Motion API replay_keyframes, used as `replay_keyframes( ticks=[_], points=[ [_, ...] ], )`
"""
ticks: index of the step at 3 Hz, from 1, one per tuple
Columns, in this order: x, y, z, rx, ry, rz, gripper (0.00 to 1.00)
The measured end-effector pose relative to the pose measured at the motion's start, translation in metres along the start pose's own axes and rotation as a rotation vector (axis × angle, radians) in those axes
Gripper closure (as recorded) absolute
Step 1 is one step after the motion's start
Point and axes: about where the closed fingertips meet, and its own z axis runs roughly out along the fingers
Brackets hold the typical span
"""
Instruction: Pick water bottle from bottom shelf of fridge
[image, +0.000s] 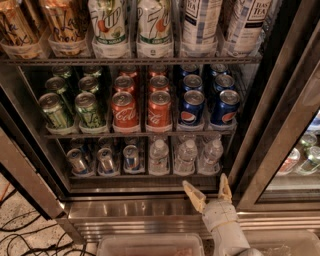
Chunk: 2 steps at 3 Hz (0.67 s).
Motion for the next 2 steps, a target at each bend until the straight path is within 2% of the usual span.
replay_keyframes(
  ticks=[1, 2],
  points=[
    [0.0000, 0.0000, 0.0000, 0.000, 0.000, 0.000, 0.38],
    [0.0000, 0.0000, 0.0000, 0.000, 0.000, 0.000, 0.23]
  ],
)
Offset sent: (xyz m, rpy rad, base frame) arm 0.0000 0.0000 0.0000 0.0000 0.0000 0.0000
